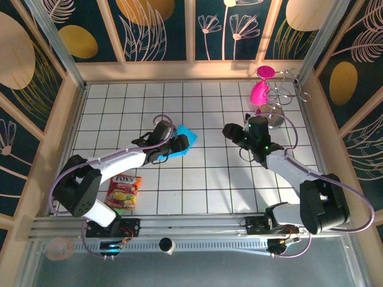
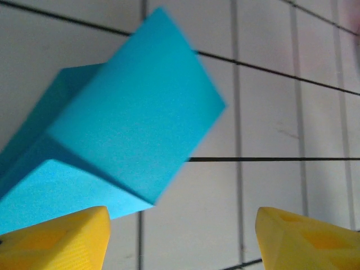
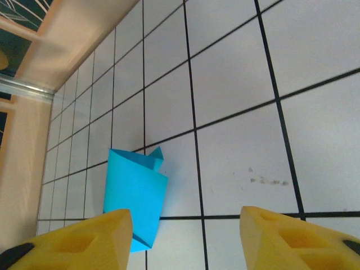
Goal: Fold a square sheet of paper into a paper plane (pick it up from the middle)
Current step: Move the paper to the center of the table.
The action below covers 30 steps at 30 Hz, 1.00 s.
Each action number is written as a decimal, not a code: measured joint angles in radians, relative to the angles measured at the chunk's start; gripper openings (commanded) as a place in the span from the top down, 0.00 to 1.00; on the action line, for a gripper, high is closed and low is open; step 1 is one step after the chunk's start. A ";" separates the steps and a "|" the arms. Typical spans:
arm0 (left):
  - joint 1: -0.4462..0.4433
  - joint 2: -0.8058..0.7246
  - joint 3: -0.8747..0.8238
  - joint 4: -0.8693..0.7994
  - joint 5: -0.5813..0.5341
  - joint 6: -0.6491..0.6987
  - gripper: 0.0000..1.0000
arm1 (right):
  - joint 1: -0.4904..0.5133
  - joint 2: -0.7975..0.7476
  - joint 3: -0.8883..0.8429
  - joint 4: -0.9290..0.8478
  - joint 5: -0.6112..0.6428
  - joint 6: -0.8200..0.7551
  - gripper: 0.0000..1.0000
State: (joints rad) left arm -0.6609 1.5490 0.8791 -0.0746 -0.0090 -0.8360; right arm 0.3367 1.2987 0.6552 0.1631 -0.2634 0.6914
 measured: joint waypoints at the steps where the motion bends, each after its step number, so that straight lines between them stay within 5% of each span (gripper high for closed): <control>1: 0.011 0.005 -0.008 0.001 0.000 0.000 0.30 | 0.005 0.003 -0.003 0.005 -0.001 0.005 0.41; 20: 0.065 0.201 0.009 0.059 -0.017 0.038 0.34 | 0.053 0.066 -0.003 0.027 -0.024 0.042 0.40; 30: 0.030 0.184 -0.127 0.331 0.201 -0.080 0.52 | 0.123 0.065 -0.048 0.021 -0.016 0.208 0.41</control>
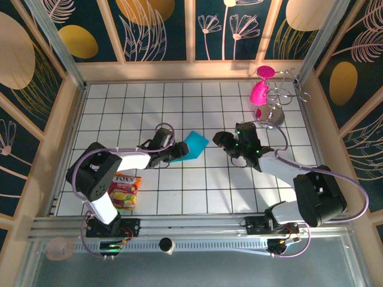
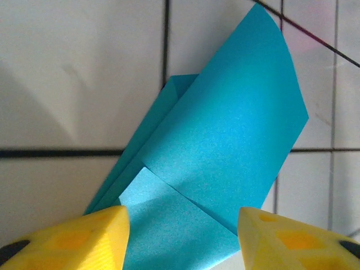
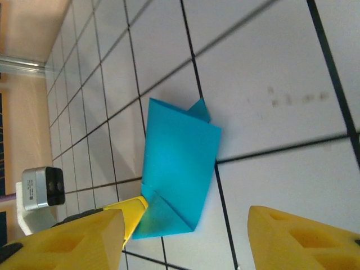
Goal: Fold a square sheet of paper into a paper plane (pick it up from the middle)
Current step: Move the paper to the center of the table, then fold the wing for the fifth time at the center of the table.
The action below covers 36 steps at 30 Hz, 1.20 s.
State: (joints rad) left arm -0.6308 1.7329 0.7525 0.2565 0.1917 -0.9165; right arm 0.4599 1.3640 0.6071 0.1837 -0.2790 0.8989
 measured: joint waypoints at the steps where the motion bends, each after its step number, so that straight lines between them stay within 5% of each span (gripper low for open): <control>1: -0.018 0.000 -0.003 0.004 0.013 -0.027 0.55 | 0.014 0.000 -0.011 0.000 0.000 0.024 0.41; 6: -0.077 0.001 -0.016 0.005 0.040 -0.147 0.64 | 0.085 -0.008 -0.051 0.006 0.007 0.140 0.43; 14: -0.077 0.001 -0.027 0.026 0.036 -0.289 0.61 | 0.196 -0.004 -0.106 0.063 0.016 0.316 0.44; 36: -0.056 0.000 -0.085 0.151 0.098 -0.415 0.57 | 0.206 0.182 -0.052 0.121 -0.014 0.365 0.59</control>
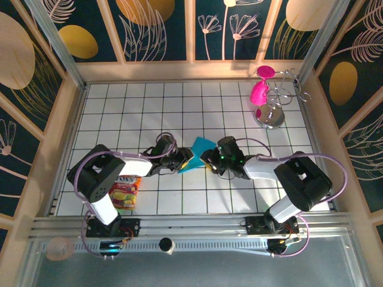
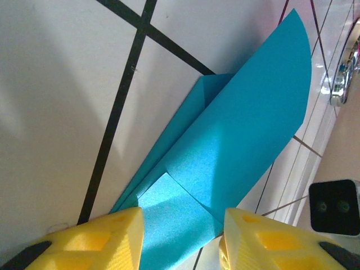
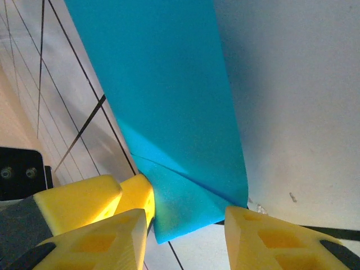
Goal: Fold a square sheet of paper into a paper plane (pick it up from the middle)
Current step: Fold the wing for the fifth time at the center of the table.
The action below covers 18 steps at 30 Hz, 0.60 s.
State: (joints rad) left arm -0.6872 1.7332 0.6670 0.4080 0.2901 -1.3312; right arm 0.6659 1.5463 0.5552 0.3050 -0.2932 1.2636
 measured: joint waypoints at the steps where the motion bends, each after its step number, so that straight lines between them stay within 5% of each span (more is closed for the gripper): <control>1: 0.001 0.000 -0.003 0.006 0.003 -0.003 0.57 | 0.000 0.002 0.002 -0.002 0.001 0.000 0.58; 18: 0.011 0.000 -0.013 0.025 0.021 -0.010 0.57 | 0.000 0.025 0.032 -0.071 0.019 -0.001 0.54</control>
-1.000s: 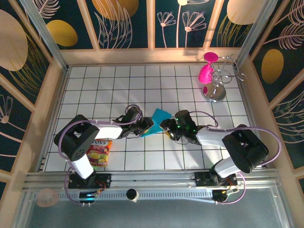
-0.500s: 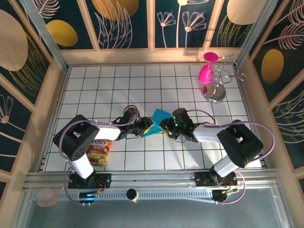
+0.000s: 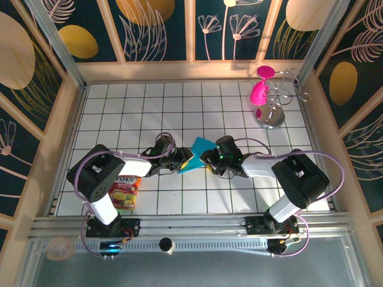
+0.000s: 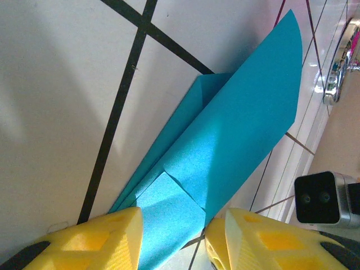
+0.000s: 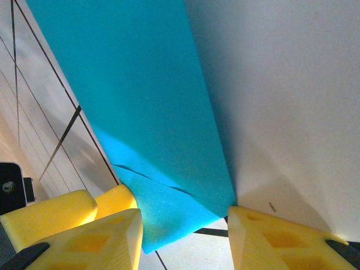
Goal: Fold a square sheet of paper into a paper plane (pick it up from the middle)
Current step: Fold the wing for the fifth time at the center of the table.
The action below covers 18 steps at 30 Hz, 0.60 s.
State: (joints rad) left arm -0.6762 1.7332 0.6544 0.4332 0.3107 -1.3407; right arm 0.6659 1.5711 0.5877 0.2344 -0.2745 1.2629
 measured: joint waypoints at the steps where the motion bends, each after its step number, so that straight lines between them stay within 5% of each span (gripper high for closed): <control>1: 0.001 0.000 0.000 0.000 0.000 0.000 0.57 | 0.000 -0.006 0.000 -0.008 0.007 0.000 0.54; 18: 0.002 -0.001 0.000 -0.002 0.007 0.000 0.56 | -0.002 0.027 0.000 0.062 -0.041 -0.017 0.62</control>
State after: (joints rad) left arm -0.6739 1.7325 0.6544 0.4313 0.3180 -1.3403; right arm 0.6640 1.5978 0.5873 0.2966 -0.3157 1.2457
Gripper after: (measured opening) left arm 0.441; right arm 0.402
